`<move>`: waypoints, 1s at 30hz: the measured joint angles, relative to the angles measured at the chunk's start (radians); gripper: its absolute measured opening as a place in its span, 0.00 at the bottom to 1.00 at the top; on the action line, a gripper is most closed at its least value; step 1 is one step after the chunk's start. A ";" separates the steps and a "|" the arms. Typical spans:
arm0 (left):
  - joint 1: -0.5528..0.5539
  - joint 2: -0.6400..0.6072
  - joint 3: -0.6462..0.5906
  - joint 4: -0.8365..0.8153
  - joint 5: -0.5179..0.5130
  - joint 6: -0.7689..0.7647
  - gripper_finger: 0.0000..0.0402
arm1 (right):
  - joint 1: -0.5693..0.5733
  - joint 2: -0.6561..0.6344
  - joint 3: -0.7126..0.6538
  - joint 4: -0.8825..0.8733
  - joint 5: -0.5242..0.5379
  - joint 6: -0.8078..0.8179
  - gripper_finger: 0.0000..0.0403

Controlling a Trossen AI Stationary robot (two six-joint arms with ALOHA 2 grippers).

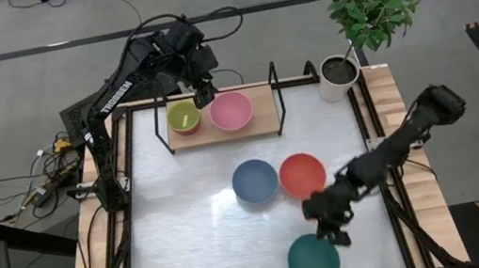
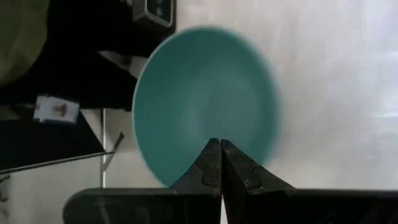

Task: Place and stack bowls onto a shelf
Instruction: Move the green bowl to the center of the table

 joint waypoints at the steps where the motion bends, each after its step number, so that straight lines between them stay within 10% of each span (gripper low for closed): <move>1: 0.000 0.000 0.000 0.000 0.000 0.002 0.52 | 0.018 0.022 0.000 0.030 0.002 0.021 0.04; 11: 0.000 0.000 0.000 0.007 0.001 0.002 0.52 | 0.073 0.165 0.016 0.031 0.095 0.139 0.04; 30: 0.013 0.000 0.000 0.015 0.003 -0.022 0.52 | -0.218 0.274 0.018 0.124 0.217 -0.148 0.04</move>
